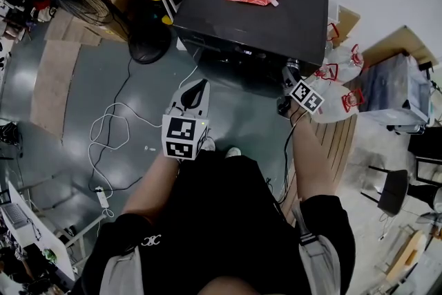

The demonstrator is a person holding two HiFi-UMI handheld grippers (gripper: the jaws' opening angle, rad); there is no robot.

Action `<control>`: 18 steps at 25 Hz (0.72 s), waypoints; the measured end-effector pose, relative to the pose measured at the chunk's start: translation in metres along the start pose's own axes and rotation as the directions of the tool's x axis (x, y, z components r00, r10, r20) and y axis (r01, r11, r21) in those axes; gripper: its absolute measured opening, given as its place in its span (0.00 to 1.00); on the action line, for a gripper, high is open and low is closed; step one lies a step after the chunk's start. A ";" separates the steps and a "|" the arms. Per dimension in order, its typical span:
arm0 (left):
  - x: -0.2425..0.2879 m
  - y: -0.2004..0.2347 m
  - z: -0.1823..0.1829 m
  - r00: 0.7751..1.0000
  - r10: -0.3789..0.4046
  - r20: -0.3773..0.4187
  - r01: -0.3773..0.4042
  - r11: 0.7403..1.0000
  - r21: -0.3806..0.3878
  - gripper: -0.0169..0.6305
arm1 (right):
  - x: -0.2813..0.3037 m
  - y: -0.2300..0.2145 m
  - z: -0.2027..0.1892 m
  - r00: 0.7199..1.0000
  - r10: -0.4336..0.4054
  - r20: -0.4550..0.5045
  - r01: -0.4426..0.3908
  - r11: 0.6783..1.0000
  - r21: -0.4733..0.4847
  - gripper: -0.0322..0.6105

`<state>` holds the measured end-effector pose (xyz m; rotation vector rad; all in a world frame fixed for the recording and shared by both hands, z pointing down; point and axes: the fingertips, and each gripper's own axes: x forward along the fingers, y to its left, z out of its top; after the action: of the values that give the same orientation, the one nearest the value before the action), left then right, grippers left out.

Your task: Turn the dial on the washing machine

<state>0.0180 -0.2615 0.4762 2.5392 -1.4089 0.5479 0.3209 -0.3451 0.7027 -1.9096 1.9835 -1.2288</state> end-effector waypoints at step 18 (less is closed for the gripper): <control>-0.003 -0.004 0.004 0.999 -0.024 0.025 0.024 1.000 -0.004 0.02 | -0.030 0.034 0.015 0.942 -0.252 0.221 0.331 0.598 -0.730 0.46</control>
<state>0.0212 -0.2585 0.4709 2.5650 -1.3845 0.5100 0.3092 -0.3301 0.6594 -2.6846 2.4334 -0.2594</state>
